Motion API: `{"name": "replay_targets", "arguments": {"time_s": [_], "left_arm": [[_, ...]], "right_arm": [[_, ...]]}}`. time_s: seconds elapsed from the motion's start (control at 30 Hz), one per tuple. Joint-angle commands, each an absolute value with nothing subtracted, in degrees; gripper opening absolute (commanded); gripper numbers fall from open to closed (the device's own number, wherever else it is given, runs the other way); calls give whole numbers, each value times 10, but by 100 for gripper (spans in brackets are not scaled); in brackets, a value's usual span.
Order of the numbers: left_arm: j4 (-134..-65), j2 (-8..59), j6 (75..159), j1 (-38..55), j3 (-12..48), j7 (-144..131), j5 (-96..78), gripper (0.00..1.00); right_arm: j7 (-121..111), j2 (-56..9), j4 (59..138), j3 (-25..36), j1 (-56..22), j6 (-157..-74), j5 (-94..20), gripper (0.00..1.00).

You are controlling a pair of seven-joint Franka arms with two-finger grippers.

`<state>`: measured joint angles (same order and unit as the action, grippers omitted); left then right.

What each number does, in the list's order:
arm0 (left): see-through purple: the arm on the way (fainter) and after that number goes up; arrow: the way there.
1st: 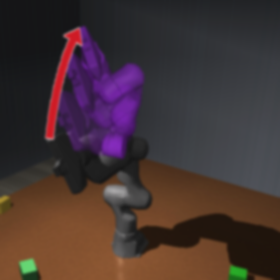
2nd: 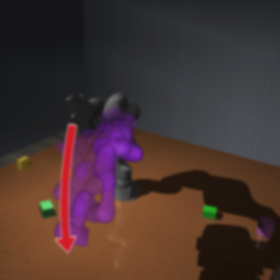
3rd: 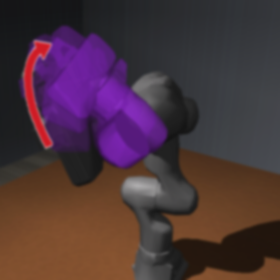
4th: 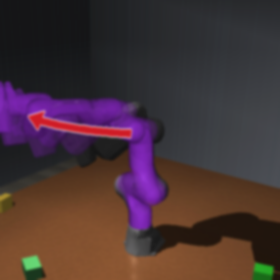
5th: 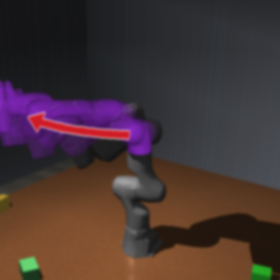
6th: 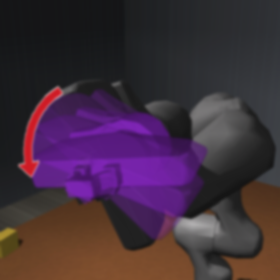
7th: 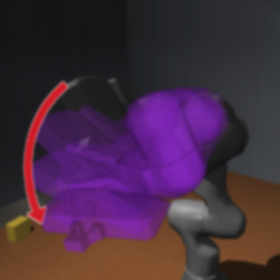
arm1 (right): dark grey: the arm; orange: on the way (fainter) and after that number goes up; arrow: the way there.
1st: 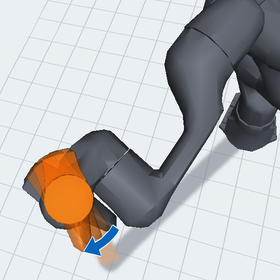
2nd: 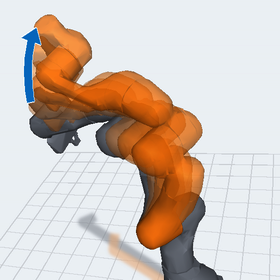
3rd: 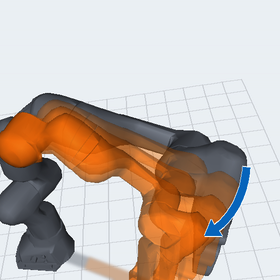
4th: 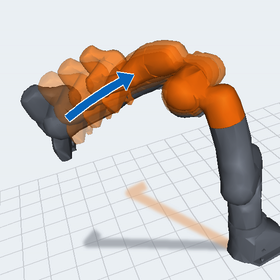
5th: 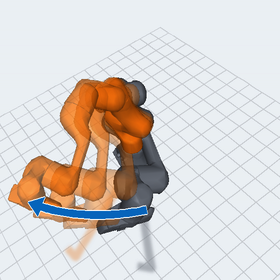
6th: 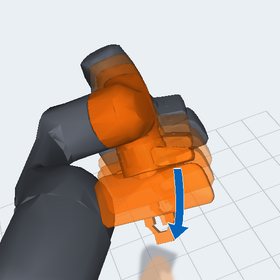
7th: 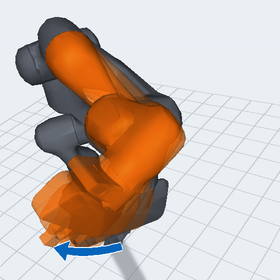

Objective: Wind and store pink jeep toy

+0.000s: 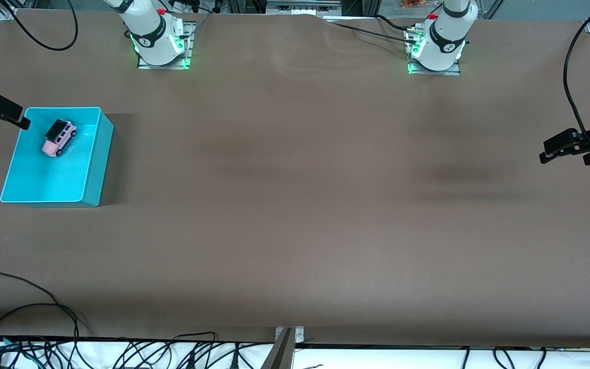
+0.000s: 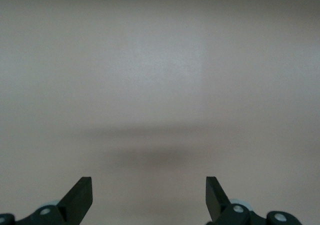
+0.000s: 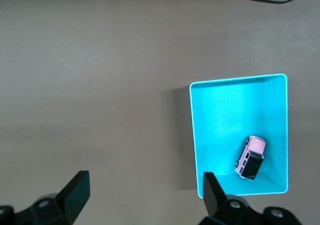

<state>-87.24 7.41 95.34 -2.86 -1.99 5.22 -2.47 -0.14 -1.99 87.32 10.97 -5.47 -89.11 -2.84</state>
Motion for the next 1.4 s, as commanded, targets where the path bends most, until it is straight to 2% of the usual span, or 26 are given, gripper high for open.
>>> {"name": "replay_targets", "arguments": {"time_s": [0.0, 0.3, 0.6, 0.9, 1.37], "left_arm": [[-874, 70, 947, -30, -18, 58, -20, 100], [-874, 71, 947, -30, -18, 59, -27, 100], [-875, 70, 947, -28, -18, 59, -29, 100], [-874, 69, 947, -29, 15, 26, -29, 100], [-875, 70, 947, -35, 15, 25, -28, 100]], "right_arm": [[-7, -20, 860, 111, -55, -879, -22, 100], [-10, -20, 860, 131, -55, -877, -27, 100], [-8, -19, 860, 123, -57, -871, -24, 100], [-8, -19, 860, 127, -57, -873, -24, 100], [-6, -19, 860, 124, -58, -875, -22, 100]]}}
